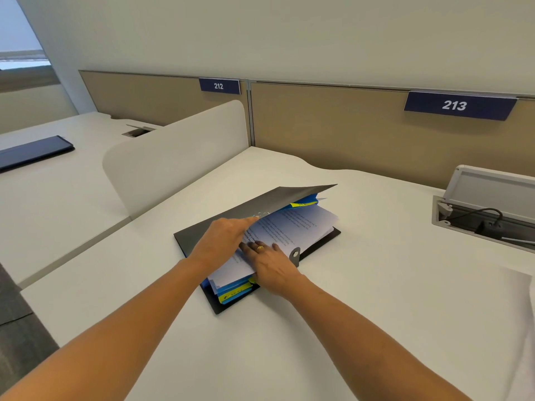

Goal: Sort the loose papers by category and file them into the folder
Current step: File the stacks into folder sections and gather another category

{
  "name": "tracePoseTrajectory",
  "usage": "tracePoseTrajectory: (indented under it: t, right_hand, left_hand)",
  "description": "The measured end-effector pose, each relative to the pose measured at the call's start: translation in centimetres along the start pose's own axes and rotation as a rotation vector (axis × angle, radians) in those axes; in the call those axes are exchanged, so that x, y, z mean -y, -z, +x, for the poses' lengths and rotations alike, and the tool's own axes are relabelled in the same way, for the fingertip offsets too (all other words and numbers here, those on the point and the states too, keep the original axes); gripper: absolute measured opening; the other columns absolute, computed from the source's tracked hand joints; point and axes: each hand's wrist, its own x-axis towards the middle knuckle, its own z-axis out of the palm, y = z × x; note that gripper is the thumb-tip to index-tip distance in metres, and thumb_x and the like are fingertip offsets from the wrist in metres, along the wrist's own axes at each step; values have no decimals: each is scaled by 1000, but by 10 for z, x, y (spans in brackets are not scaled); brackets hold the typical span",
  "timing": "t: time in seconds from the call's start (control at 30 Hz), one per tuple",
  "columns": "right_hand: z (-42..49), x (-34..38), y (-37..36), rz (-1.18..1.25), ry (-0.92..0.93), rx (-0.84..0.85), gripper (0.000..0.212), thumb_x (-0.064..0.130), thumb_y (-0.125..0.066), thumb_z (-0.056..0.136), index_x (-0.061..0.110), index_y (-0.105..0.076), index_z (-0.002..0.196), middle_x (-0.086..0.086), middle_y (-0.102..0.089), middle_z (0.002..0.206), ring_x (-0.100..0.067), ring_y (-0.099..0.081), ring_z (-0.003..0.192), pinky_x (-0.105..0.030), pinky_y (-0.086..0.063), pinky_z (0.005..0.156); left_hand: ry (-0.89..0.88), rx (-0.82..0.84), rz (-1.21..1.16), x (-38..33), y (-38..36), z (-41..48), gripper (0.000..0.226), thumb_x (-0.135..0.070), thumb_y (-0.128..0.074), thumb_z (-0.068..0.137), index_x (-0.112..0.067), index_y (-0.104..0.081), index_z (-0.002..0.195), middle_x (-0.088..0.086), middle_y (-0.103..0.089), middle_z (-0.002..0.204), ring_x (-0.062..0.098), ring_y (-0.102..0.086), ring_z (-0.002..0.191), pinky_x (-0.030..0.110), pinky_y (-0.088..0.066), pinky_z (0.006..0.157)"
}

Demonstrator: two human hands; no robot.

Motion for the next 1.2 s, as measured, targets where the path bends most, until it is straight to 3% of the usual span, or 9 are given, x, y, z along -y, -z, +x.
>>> tracePoseTrajectory:
  t: [0.07, 0.17, 0.33, 0.47, 0.6, 0.77, 1.07, 1.13, 1.2]
  right_hand:
    - [-4, 0, 7, -1, 97, -71, 63, 16, -45, 93, 11, -17, 149, -13, -29, 152, -26, -26, 140, -43, -21, 113]
    - [-9, 5, 13, -42, 193, -126, 56, 5, -38, 96, 10, -18, 149, -18, -28, 152, -32, -30, 139, -41, -28, 112]
    - [-11, 21, 15, -141, 192, -132, 52, 5, -30, 100, 5, -13, 149, -24, -24, 151, -37, -29, 139, -41, -29, 111]
    - [-2, 29, 9, -151, 137, -160, 48, 5, -30, 100, 3, -22, 146, -25, -38, 143, -37, -42, 129, -42, -38, 104]
    - [3, 33, 4, -150, 98, -146, 44, 4, -32, 98, 1, -29, 143, -24, -46, 135, -38, -49, 121, -42, -44, 96]
    - [-5, 26, 9, -168, 75, -142, 46, -1, -34, 97, 1, -28, 142, -25, -38, 142, -36, -44, 126, -40, -44, 96]
    - [5, 39, 6, -110, 25, -145, 42, 0, -34, 96, -1, -32, 138, -22, -51, 124, -36, -52, 112, -40, -47, 85]
    - [8, 40, 3, -94, 4, -141, 43, 3, -34, 98, 0, -30, 141, -21, -50, 126, -35, -51, 114, -40, -46, 87]
    - [9, 39, -3, -69, 10, -123, 45, 2, -32, 97, 2, -29, 142, -22, -49, 128, -35, -47, 118, -41, -44, 91]
  left_hand:
    - [18, -23, -76, 4, 2, 2, 45, -4, -41, 96, -16, -40, 139, 14, -68, 100, 23, -61, 82, 27, -48, 81]
    - [21, -49, -120, 10, 2, 6, 43, -4, -45, 95, -16, -45, 136, 18, -68, 85, 23, -59, 68, 28, -52, 73]
    - [39, -70, -179, 13, 1, 6, 41, -4, -47, 94, -15, -48, 133, 20, -66, 79, 25, -58, 64, 32, -53, 68]
    - [46, -80, -185, 17, -2, 7, 40, -4, -47, 94, -15, -49, 132, 21, -66, 79, 20, -53, 62, 30, -50, 65]
    - [53, -77, -221, 18, -3, 5, 39, -6, -46, 95, -15, -49, 132, 22, -67, 89, 31, -64, 78, 34, -53, 71]
    - [22, -123, -288, 22, 3, 8, 35, -3, -49, 93, -9, -54, 127, 19, -67, 110, 36, -66, 92, 39, -54, 85]
    - [33, -121, -299, 23, 0, 7, 36, -5, -50, 93, -11, -54, 128, 16, -65, 116, 31, -65, 99, 35, -52, 91]
    - [32, -125, -276, 24, -1, 8, 36, -5, -49, 93, -11, -53, 128, 17, -66, 114, 29, -67, 91, 32, -53, 87]
    - [24, -128, -266, 24, -2, 8, 36, -4, -49, 93, -11, -53, 128, 18, -69, 104, 18, -61, 66, 18, -51, 71]
